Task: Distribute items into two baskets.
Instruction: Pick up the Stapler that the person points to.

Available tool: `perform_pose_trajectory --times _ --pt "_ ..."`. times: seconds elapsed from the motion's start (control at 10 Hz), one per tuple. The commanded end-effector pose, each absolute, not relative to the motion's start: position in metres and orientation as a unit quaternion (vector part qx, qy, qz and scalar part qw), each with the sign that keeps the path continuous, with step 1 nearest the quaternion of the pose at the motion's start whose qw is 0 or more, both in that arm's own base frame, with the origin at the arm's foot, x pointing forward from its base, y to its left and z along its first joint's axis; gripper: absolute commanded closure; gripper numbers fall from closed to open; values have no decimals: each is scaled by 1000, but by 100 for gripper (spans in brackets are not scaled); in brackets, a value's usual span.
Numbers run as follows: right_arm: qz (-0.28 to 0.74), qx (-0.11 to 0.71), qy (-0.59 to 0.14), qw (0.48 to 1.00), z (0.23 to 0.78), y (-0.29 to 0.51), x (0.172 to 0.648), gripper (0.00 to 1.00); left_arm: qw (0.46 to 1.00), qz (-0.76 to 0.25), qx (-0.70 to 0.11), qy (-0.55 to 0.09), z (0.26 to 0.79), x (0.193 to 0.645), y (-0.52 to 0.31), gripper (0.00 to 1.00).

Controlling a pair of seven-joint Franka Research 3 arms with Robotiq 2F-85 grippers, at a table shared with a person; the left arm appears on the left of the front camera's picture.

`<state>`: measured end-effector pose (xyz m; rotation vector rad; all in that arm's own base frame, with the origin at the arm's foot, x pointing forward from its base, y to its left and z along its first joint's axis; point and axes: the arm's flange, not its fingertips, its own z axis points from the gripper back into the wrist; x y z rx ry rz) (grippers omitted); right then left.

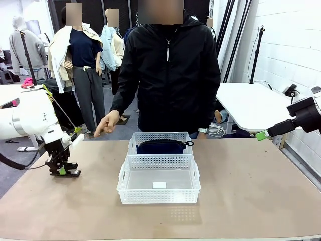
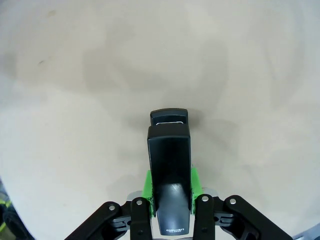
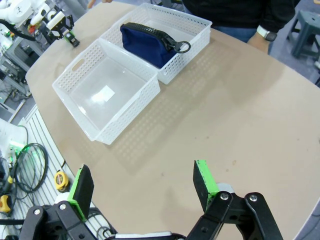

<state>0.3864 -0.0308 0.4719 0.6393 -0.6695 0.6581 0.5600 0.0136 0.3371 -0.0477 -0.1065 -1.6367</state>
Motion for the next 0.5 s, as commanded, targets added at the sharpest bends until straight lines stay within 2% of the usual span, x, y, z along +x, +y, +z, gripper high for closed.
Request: perform_pose_trajectory --times 0.0,0.4 --pt "306 309 -314 844 472 -29 387 0 735 -676 -1 -53 399 579 15 100" --pt "306 309 -314 844 472 -29 387 0 833 -546 4 -92 500 584 46 100"
